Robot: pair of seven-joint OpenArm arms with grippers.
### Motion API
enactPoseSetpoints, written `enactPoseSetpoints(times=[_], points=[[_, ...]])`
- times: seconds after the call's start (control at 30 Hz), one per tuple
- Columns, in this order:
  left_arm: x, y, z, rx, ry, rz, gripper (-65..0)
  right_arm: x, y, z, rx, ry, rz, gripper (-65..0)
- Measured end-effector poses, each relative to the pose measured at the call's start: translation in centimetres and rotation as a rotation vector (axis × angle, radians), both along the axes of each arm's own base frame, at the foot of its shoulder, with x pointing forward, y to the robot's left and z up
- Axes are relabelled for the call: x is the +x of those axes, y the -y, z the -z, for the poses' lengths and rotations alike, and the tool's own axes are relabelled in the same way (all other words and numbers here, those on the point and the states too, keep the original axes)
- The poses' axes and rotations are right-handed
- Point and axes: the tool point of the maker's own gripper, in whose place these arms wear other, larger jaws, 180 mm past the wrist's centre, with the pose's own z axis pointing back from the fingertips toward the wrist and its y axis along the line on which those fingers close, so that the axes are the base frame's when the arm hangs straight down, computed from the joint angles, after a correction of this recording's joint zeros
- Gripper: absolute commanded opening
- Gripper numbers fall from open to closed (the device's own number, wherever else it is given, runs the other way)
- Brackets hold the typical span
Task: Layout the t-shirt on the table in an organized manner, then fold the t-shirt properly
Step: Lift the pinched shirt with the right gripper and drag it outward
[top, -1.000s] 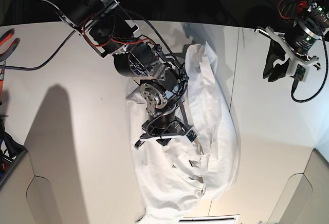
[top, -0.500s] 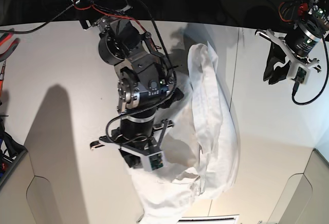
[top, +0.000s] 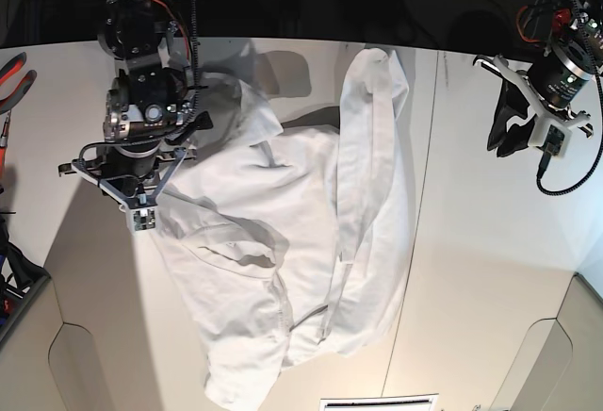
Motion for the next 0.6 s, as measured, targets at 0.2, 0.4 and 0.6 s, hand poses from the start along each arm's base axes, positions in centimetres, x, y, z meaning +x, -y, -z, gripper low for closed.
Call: enactPoseSetpoints(times=[0.2,0.4,0.6], points=[[0.0,0.0,0.0,0.000,0.001,0.000,-50.3,-0.1,1.7,0.1,0.007,-0.011,0.016,-37.6],[0.0,0.0,0.0,0.001,-0.001,0.000,-50.3,1.2,-0.5,-0.6,0.022,0.034,-0.061,-37.6],[0.0,0.0,0.0,0.002,-0.003,0.000,-50.3,3.9,-7.6,-1.9,0.134,0.086,-0.290,-37.6]])
